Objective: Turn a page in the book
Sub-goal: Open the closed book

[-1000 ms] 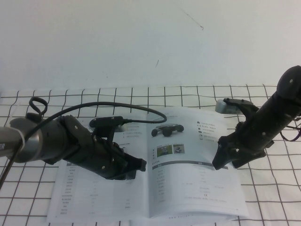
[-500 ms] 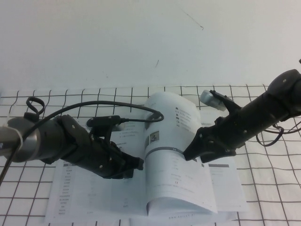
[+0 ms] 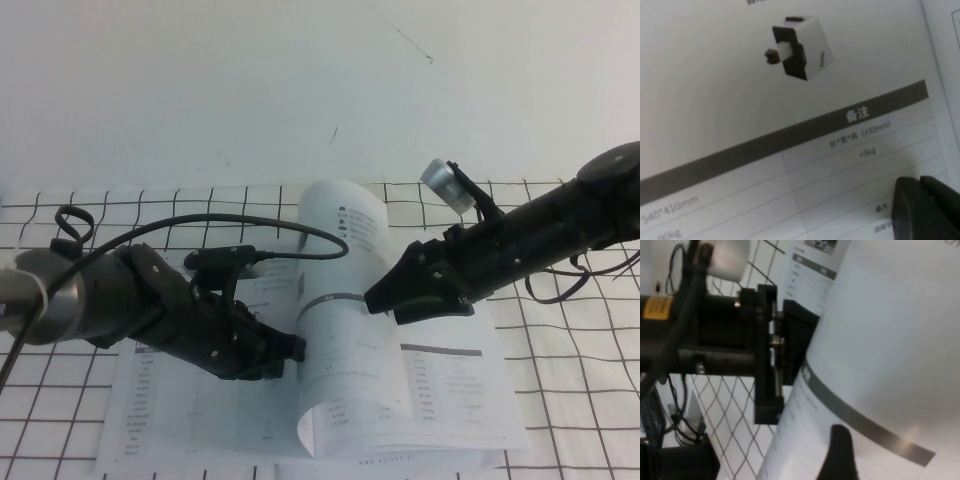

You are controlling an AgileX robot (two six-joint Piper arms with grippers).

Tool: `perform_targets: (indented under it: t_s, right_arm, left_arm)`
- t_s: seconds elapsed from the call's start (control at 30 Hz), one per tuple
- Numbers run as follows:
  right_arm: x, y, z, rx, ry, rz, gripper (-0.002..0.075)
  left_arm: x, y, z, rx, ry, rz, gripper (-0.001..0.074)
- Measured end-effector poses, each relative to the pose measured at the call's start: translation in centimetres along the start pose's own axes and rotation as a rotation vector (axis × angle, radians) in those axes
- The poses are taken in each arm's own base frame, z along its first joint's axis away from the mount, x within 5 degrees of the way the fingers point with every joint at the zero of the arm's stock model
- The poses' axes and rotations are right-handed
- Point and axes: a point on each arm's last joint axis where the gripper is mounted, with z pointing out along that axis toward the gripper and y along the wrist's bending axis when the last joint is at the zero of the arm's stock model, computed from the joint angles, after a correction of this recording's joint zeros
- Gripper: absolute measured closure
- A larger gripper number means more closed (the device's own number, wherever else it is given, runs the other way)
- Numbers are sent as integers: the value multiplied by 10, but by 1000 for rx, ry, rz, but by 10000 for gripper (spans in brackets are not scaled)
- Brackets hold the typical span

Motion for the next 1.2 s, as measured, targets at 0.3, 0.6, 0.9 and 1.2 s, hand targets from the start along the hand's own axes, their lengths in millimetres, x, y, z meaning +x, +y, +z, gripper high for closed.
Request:
perform_targets:
  t_s: [0.3,0.6,0.9,1.2]
  right_arm:
    - [-4,21,-10,-64,-39,-51,196]
    - [-10,34,-13,-188,-113,-73,196]
    - [-12,36,-13,-210,-136,-74,196]
    - [-13,37,-14,-227,-157,-66,197]
  left_arm:
    - [0,0,0,3,-2,-8,737]
    - [0,-1,0,13,-4,-28,737]
    - [-1,-1,0,13,-6,-27,737]
    - [-5,-12,-23,42,-52,9,737]
